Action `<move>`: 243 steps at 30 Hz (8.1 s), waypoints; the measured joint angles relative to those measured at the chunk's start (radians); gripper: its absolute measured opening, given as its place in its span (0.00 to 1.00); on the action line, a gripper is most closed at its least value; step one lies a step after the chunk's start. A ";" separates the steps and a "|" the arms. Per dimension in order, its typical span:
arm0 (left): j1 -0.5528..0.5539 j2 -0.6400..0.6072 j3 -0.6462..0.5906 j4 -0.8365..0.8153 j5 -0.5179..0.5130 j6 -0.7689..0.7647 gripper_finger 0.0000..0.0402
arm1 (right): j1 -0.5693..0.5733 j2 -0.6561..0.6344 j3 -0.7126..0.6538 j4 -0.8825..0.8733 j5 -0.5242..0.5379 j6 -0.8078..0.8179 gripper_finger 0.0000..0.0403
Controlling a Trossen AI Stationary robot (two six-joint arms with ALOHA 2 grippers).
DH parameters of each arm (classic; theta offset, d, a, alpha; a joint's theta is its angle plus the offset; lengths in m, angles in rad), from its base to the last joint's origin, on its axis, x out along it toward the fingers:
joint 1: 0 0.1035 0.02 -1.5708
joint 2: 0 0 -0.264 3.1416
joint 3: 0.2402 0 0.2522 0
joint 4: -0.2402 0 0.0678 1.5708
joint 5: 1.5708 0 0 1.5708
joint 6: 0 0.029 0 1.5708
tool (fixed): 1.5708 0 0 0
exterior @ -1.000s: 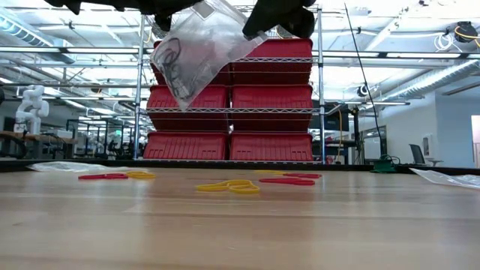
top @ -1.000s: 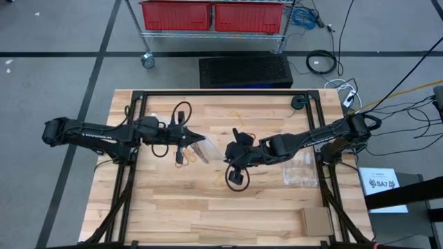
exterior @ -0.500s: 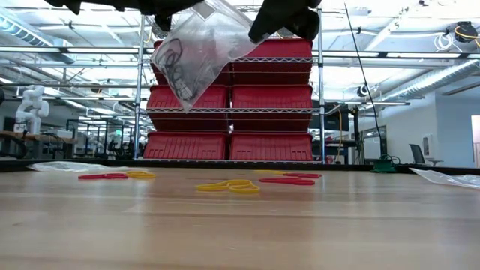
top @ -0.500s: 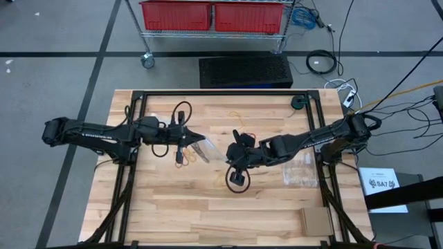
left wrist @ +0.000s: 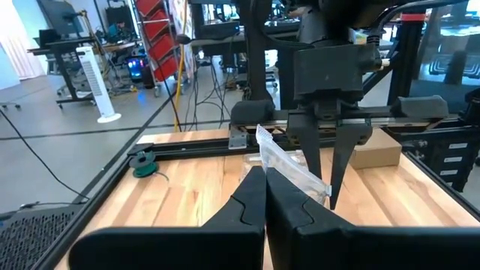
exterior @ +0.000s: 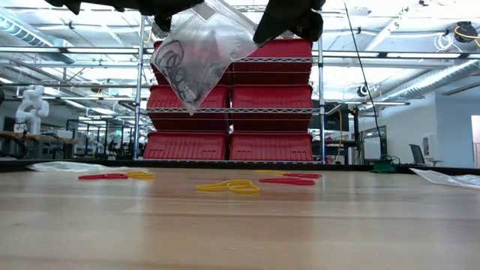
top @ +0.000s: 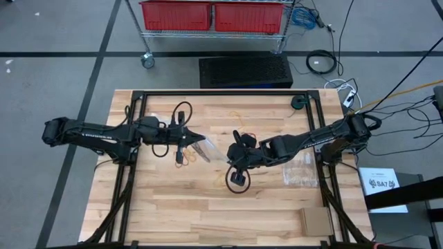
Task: Sort rubber bands
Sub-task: Close the transparent zip bag, then put the zip bag on the table, then open the left zip bag
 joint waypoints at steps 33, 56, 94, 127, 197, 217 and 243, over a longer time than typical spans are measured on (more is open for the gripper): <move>0.000 0.000 0.002 -0.051 0.000 -0.002 0.00 | -0.128 0.021 0.211 -0.100 0.123 -0.253 0.49; -0.003 0.001 0.000 -0.129 0.039 -0.002 0.09 | -0.332 0.093 0.211 -0.100 0.087 -0.475 0.00; -0.022 0.006 -0.004 -0.348 -0.102 -0.091 0.01 | -1.011 0.075 0.079 -0.229 -0.389 -0.169 0.00; 0.015 0.024 -0.004 -0.806 -0.757 -0.465 0.00 | -1.073 -0.449 -0.559 0.180 -0.231 -0.195 0.27; 0.069 -0.391 -0.159 -0.567 -0.523 -0.289 0.01 | -0.289 0.475 0.114 0.497 0.036 -0.885 0.33; 0.066 -0.444 -0.159 -0.626 -0.523 -0.288 0.01 | -0.347 0.860 0.613 0.183 0.072 -1.062 0.29; -0.018 -0.502 -0.159 -0.531 -0.547 -0.145 0.01 | -0.300 0.668 0.880 -0.317 0.025 -0.863 0.00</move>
